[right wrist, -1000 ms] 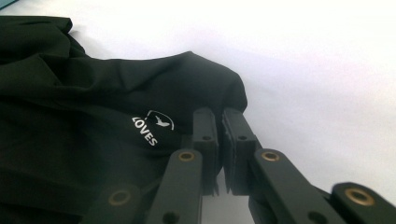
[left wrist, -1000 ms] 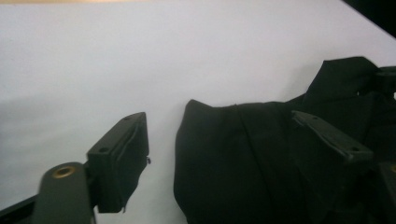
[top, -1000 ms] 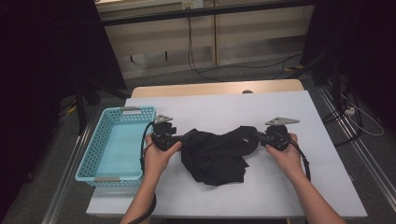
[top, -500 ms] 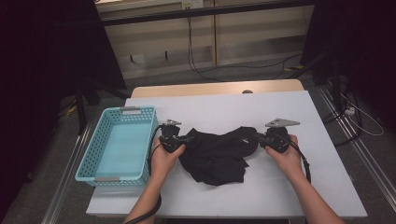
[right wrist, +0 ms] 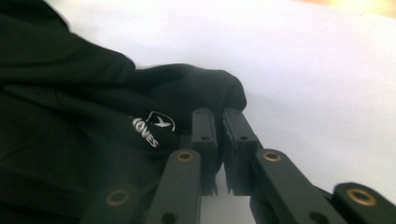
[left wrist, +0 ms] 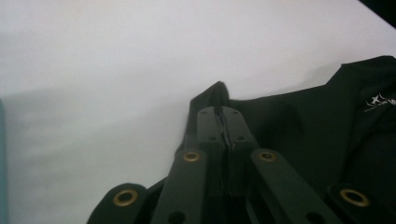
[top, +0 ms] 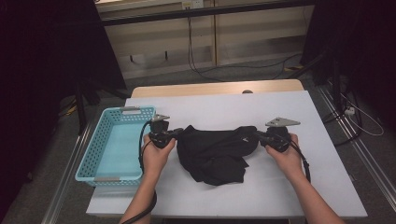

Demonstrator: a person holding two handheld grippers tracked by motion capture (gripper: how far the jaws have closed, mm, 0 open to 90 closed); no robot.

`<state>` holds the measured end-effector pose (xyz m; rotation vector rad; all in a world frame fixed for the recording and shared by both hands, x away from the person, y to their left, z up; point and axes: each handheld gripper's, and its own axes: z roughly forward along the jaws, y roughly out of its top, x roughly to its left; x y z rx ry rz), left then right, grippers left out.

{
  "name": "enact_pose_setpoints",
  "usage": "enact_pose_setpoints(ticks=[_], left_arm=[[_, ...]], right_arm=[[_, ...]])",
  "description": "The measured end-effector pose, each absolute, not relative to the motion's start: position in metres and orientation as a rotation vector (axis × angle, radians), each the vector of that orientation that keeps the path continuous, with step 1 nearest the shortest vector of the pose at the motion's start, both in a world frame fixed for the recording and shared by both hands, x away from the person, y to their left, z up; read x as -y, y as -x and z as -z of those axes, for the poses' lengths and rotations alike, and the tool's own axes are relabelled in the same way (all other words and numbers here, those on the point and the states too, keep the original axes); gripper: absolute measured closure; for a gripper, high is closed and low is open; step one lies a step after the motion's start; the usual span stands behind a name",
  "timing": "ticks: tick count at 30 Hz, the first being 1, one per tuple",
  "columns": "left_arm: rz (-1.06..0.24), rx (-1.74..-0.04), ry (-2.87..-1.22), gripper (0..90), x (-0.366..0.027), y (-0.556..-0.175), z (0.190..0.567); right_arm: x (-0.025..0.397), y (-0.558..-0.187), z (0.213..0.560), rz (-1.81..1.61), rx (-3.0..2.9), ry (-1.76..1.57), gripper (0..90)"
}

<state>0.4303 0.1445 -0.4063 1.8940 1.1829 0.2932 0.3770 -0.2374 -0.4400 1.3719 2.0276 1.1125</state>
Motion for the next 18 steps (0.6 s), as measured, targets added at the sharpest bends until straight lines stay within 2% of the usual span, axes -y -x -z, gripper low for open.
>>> enact_pose_setpoints(ticks=[9,12,15,18], left_arm=[[-0.322,-1.195,-1.876,88.6,-0.148,-0.432,0.409],[-0.338,-1.204,-1.895,88.5,-0.146,-0.433,0.416],[-0.361,-1.213,-1.922,88.5,-0.145,-0.434,0.42],[-0.37,-1.213,-1.918,88.4,-0.145,-0.432,0.416]], right_arm=[[0.263,-0.375,0.427,-1.107,-1.921,-1.404,85.6],[0.265,-0.378,0.432,-1.102,-1.931,-1.422,82.7],[0.264,-0.379,0.433,-1.074,-1.908,-1.442,65.5],[0.269,-0.378,0.434,-1.067,-1.896,-1.485,56.3]])
